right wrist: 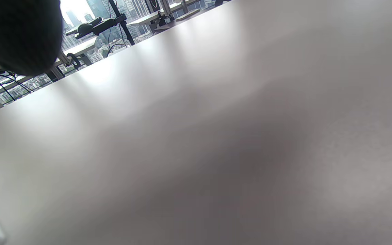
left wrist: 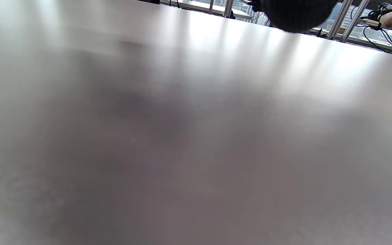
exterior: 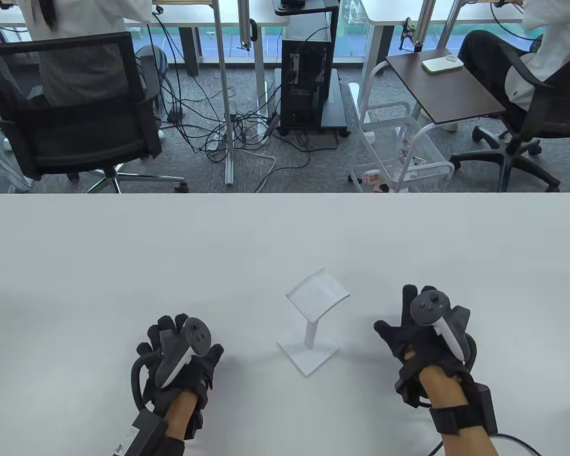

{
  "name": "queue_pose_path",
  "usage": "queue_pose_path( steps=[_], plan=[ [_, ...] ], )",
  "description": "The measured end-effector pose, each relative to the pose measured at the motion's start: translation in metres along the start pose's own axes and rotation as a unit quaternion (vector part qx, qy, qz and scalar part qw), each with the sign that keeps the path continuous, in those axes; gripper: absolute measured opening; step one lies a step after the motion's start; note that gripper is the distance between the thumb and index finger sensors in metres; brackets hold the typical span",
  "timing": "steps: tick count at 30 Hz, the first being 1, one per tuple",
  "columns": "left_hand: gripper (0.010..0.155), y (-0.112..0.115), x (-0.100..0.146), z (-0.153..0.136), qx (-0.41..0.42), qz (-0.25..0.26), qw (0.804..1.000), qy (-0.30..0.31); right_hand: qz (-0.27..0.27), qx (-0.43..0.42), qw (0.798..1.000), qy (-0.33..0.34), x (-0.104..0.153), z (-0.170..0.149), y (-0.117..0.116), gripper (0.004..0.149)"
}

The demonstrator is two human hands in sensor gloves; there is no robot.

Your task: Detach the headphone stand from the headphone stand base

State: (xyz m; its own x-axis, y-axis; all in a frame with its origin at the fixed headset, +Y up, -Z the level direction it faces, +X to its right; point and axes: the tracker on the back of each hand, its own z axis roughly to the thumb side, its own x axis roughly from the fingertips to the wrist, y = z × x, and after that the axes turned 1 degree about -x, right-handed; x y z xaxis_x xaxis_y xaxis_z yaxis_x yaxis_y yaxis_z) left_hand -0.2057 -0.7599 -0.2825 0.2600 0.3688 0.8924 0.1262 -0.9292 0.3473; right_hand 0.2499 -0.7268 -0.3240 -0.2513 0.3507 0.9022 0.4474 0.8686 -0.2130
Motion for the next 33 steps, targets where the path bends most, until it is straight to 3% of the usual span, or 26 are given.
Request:
queue_pose_path(
  steps=[4, 11, 15, 18, 23, 27, 33],
  plan=[
    [0.096, 0.0, -0.001, -0.001, 0.001, -0.004, 1.0, -0.003, 0.012, -0.014, 1.0, 0.021, 0.002, 0.003, -0.002, 0.093],
    [0.096, -0.002, -0.002, 0.001, 0.007, -0.001, 1.0, 0.001, 0.073, -0.104, 0.984, 0.125, 0.004, 0.017, -0.012, 0.097],
    [0.096, -0.005, -0.002, 0.0, 0.012, 0.004, 1.0, 0.002, 0.107, -0.149, 0.959, 0.217, 0.009, 0.033, -0.023, 0.099],
    [0.096, -0.005, -0.003, 0.0, 0.013, 0.008, 1.0, 0.005, 0.156, -0.239, 0.922, 0.261, 0.014, 0.046, -0.033, 0.098],
    [0.095, -0.004, -0.001, 0.004, 0.01, 0.008, 1.0, 0.014, 0.151, -0.241, 0.915, 0.286, 0.022, 0.063, -0.042, 0.102],
    [0.095, -0.003, 0.001, 0.011, 0.012, 0.006, 0.999, 0.036, 0.177, -0.243, 0.905, 0.301, 0.023, 0.077, -0.052, 0.109],
    [0.094, -0.004, 0.007, 0.021, -0.001, 0.009, 0.999, 0.043, 0.197, -0.258, 0.893, 0.312, 0.021, 0.097, -0.065, 0.107]
  ],
)
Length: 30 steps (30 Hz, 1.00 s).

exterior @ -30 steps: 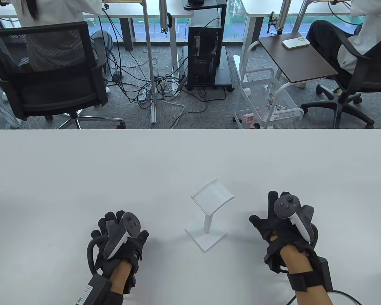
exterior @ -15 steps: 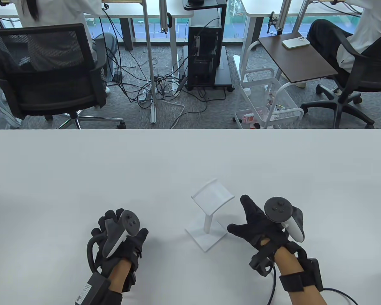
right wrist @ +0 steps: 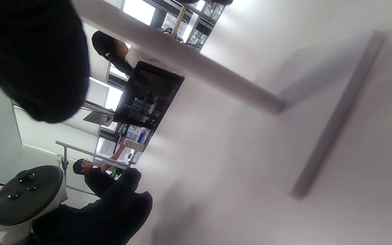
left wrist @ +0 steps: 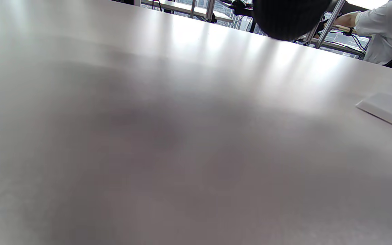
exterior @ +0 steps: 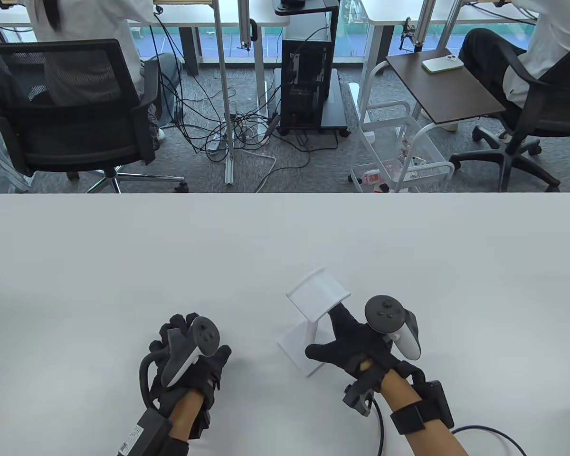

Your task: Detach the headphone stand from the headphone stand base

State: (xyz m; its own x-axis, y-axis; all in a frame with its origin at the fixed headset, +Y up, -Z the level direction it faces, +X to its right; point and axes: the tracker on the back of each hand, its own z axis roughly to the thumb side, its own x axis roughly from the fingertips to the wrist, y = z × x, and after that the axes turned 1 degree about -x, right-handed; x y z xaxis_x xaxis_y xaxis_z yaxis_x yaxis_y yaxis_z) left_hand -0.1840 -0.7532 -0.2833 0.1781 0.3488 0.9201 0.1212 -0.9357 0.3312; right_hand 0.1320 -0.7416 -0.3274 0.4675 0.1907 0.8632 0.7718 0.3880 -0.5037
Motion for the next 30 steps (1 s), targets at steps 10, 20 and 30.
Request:
queue_pose_path(
  steps=[10, 20, 30],
  plan=[
    [0.093, 0.001, 0.002, 0.005, 0.007, -0.003, 1.0, 0.007, -0.017, -0.018, 0.999, -0.031, -0.013, -0.004, -0.013, 0.062],
    [0.093, 0.005, 0.002, 0.009, 0.002, -0.013, 1.0, 0.004, -0.055, -0.026, 0.998, -0.03, -0.007, -0.006, -0.007, 0.045],
    [0.092, 0.008, 0.003, 0.015, -0.003, -0.016, 1.0, 0.015, -0.068, -0.01, 0.997, -0.042, 0.002, -0.008, 0.007, 0.042]
  ],
)
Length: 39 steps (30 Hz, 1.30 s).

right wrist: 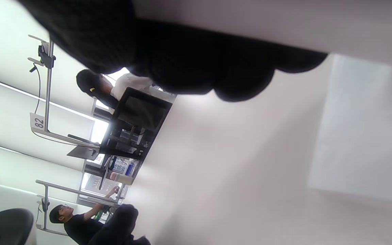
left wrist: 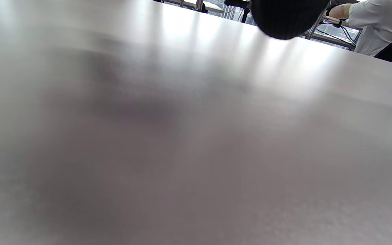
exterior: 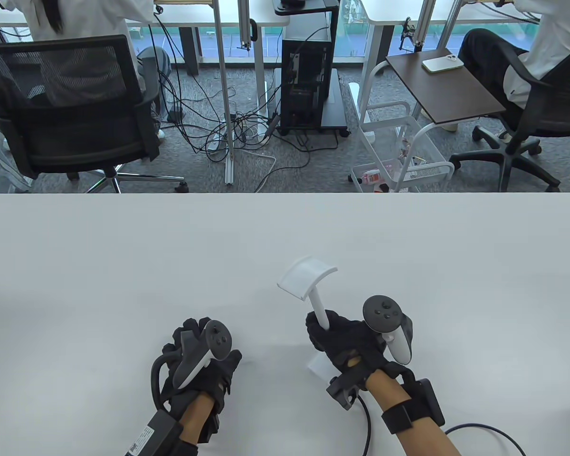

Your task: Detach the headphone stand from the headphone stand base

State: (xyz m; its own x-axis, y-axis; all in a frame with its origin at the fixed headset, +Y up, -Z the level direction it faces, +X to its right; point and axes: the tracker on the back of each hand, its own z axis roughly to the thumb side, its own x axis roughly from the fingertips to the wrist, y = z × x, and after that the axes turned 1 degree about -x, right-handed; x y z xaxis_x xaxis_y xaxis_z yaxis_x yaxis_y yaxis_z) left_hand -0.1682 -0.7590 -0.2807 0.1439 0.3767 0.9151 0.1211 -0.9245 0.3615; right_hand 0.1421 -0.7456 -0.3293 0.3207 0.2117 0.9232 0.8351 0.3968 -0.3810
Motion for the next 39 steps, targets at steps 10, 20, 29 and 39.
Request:
queue_pose_path(
  steps=[10, 20, 29, 39],
  plan=[
    [0.092, 0.003, 0.0, 0.005, -0.002, -0.003, 1.0, 0.011, 0.012, 0.046, 0.998, -0.05, 0.012, 0.004, 0.019, 0.041],
    [0.092, 0.004, 0.001, 0.008, 0.007, -0.008, 1.0, 0.02, -0.059, -0.128, 0.99, -0.014, 0.027, 0.004, 0.053, 0.04],
    [0.092, 0.005, 0.004, 0.016, 0.026, -0.018, 0.999, 0.038, -0.089, -0.319, 0.943, -0.016, 0.036, -0.011, 0.066, 0.04],
    [0.086, -0.003, 0.039, 0.059, 0.236, -0.06, 0.945, 0.217, -0.063, -0.558, 0.826, -0.048, 0.033, -0.042, 0.044, 0.039]
  ],
)
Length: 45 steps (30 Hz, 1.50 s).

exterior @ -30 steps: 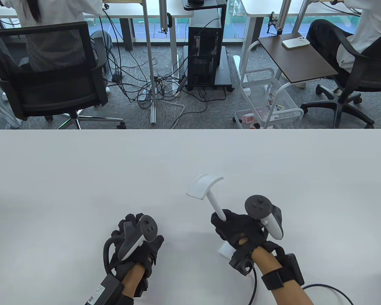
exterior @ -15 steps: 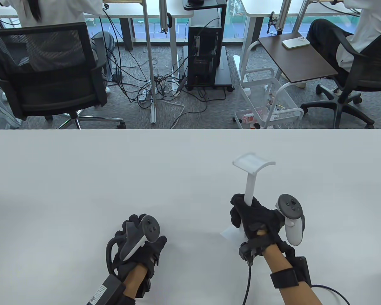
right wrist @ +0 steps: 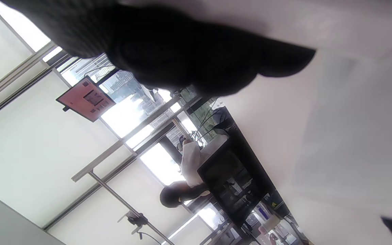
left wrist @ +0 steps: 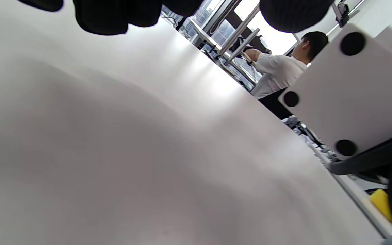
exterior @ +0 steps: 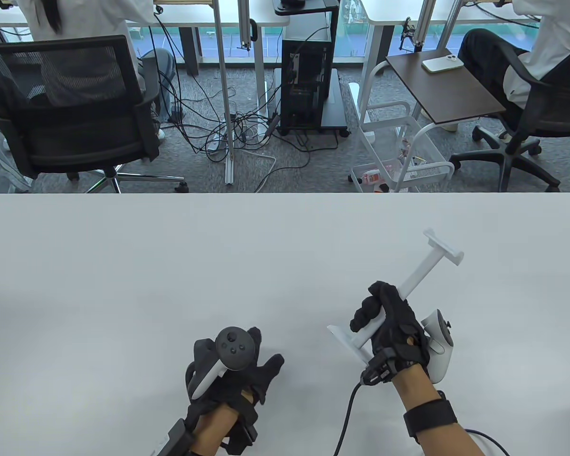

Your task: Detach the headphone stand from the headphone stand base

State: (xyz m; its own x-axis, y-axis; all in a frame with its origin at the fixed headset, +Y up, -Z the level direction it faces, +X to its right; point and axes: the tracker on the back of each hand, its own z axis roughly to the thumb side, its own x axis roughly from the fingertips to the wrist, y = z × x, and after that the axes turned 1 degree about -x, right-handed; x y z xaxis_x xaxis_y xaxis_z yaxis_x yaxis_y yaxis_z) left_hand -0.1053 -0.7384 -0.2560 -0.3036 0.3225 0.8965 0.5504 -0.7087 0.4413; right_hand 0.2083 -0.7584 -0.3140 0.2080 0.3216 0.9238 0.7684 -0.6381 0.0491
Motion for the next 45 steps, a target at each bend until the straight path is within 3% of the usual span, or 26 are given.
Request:
queue_pose_path(
  steps=[2, 5, 11, 18, 29, 37, 45],
  plan=[
    [0.084, 0.009, 0.002, 0.012, 0.085, -0.035, 0.994, 0.055, -0.006, -0.037, 0.999, -0.016, -0.002, -0.009, 0.004, 0.04],
    [0.084, 0.021, 0.003, 0.023, 0.145, -0.068, 0.983, 0.086, -0.014, -0.045, 0.999, -0.027, -0.002, -0.019, 0.006, 0.04],
    [0.085, 0.029, 0.004, 0.032, 0.146, -0.077, 0.98, 0.108, -0.009, -0.022, 0.999, -0.042, -0.003, -0.035, -0.007, 0.04],
    [0.089, 0.03, 0.004, 0.027, 0.202, -0.095, 0.969, 0.11, -0.002, -0.002, 0.999, -0.048, -0.004, -0.048, -0.019, 0.04],
    [0.091, 0.006, 0.01, 0.006, 0.241, 0.019, 0.967, 0.077, 0.064, 0.04, 0.994, -0.08, -0.006, -0.068, -0.034, 0.039],
    [0.097, -0.004, 0.014, -0.003, 0.23, 0.073, 0.969, 0.051, 0.146, 0.091, 0.976, -0.133, -0.01, -0.089, -0.045, 0.051],
    [0.072, -0.01, 0.014, -0.007, 0.207, 0.118, 0.971, 0.017, 0.202, 0.126, 0.956, -0.169, -0.013, -0.095, -0.046, 0.06]
  ],
)
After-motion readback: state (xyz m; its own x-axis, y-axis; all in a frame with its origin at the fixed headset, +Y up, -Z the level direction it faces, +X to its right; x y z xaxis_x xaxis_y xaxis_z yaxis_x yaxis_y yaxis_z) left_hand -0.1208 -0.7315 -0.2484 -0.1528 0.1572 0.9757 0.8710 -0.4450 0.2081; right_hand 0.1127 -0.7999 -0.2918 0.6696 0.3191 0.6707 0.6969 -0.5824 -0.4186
